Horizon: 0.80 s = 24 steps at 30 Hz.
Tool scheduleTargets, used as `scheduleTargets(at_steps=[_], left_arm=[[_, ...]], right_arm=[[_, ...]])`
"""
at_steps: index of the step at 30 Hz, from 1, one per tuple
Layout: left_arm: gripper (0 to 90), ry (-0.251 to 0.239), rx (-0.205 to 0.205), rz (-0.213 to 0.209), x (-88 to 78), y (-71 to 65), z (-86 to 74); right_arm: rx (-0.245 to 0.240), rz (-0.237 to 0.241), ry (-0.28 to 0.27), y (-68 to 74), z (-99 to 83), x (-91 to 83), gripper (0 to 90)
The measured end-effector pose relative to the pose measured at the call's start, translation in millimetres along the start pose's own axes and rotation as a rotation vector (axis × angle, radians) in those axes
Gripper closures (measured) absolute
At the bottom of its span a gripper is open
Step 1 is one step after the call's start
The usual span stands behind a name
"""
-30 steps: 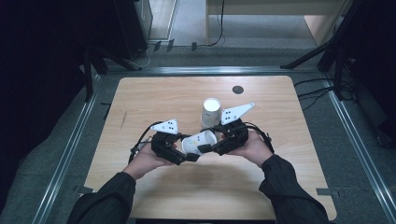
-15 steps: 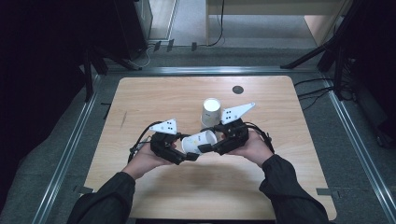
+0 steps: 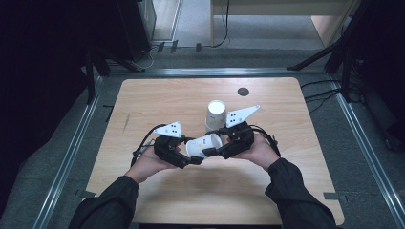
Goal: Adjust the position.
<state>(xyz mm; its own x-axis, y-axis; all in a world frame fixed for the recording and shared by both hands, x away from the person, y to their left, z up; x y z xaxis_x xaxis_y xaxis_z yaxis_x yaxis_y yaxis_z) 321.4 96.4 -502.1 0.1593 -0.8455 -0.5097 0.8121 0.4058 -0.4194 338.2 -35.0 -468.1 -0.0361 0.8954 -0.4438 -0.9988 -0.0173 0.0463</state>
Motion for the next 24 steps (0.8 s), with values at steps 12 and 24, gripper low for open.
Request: scheduleTargets(at_steps=[12, 24], left_arm=[[22.6, 0.009, -0.008, 0.033, -10.6, 4.3, 1.7], [22.8, 0.145, 0.056, 0.140, -17.0, 7.8, 1.0]], right_arm=[[-0.012, -0.027, 0.003, 1.9, 1.8, -6.2, 22.9], [-0.007, -0.072, 0.095, 4.3, -16.2, -10.3, 23.7]])
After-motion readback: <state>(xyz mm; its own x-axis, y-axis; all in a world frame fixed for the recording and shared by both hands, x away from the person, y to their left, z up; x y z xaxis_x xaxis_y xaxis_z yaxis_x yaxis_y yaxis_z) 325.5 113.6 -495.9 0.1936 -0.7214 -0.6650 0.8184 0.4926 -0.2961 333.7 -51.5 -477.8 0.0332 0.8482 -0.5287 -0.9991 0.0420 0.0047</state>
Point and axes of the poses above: each handheld gripper's, and its own axes: x roughly forward along the jaws, z roughly out of its top, y roughly to its left, the point moved 7 cm from there along x, roughly forward along the jaws, and after that the axes turned 13 degrees about -x, right-handed, at the moved point
